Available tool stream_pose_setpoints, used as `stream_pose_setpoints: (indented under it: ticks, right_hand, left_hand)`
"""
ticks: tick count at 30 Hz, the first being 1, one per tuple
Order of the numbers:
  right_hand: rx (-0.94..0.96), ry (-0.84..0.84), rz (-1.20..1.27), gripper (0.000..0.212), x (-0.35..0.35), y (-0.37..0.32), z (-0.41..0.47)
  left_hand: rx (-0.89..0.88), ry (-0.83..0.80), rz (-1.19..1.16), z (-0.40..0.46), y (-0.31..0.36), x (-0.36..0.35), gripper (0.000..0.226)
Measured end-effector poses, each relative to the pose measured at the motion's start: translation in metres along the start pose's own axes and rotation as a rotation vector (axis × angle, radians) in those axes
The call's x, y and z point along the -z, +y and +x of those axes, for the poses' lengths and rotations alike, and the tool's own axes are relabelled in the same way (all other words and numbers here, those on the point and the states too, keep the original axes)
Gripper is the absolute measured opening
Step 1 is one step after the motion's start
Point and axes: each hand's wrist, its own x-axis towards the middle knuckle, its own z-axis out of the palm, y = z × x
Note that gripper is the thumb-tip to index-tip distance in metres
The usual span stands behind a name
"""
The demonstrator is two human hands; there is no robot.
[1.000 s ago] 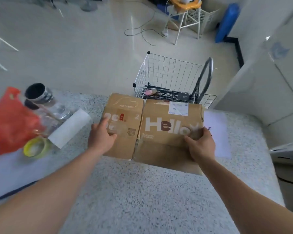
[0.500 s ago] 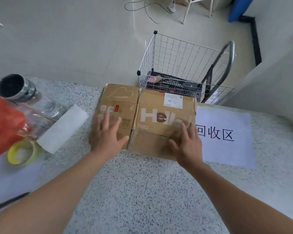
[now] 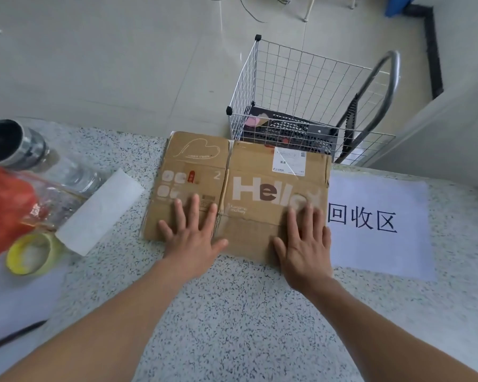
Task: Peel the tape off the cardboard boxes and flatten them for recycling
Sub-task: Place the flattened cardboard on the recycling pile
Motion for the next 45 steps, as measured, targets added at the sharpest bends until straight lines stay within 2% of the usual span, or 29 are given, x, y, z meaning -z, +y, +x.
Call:
stream_pose_setpoints:
  ticks: [5, 7, 11, 16, 20, 28, 32, 34, 38, 45]
  right_hand:
    - [0.036, -0.069, 0.086, 0.074, 0.013, 0.006, 0.002]
    - [0.055, -0.068, 0.153, 0.068, 0.027, 0.011, -0.001]
    - [0.0, 0.116, 0.295, 0.049, 0.055, 0.021, -0.032]
    - [-0.085, 0.205, 0.361, 0.051, 0.08, 0.059, -0.087]
    - [-0.15, 0.315, 0.381, 0.054, 0.097, 0.102, -0.143]
    - [-0.304, 0.491, 0.358, 0.047, 0.108, 0.198, -0.297]
    - [-0.399, 0.563, 0.272, 0.034, 0.105, 0.248, -0.383]
    - [-0.473, 0.571, 0.237, 0.026, 0.105, 0.27, -0.424]
    - [-0.625, 0.598, 0.212, 0.027, 0.103, 0.309, -0.496]
    - [-0.963, 0.64, 0.255, 0.029, 0.097, 0.356, -0.593]
  left_hand:
    - [0.007, -0.029, 0.008, -0.006, 0.003, 0.011, 0.087]
    - [0.046, -0.024, -0.023, -0.01, 0.009, 0.021, 0.091]
    - [0.042, 0.152, -0.089, -0.025, 0.043, 0.036, 0.084]
    - [-0.19, 0.303, -0.041, -0.063, 0.115, 0.042, 0.073]
    - [-0.352, 0.315, -0.041, -0.109, 0.187, 0.047, 0.069]
    - [-0.711, 0.356, 0.129, -0.232, 0.326, 0.026, 0.058]
    - [-0.863, 0.374, 0.153, -0.296, 0.388, -0.003, 0.053]
    - [-0.935, 0.381, 0.171, -0.324, 0.417, -0.018, 0.049]
    - [-1.069, 0.381, 0.214, -0.372, 0.47, -0.045, 0.038]
    - [-1.342, 0.342, 0.337, -0.423, 0.556, -0.078, 0.042]
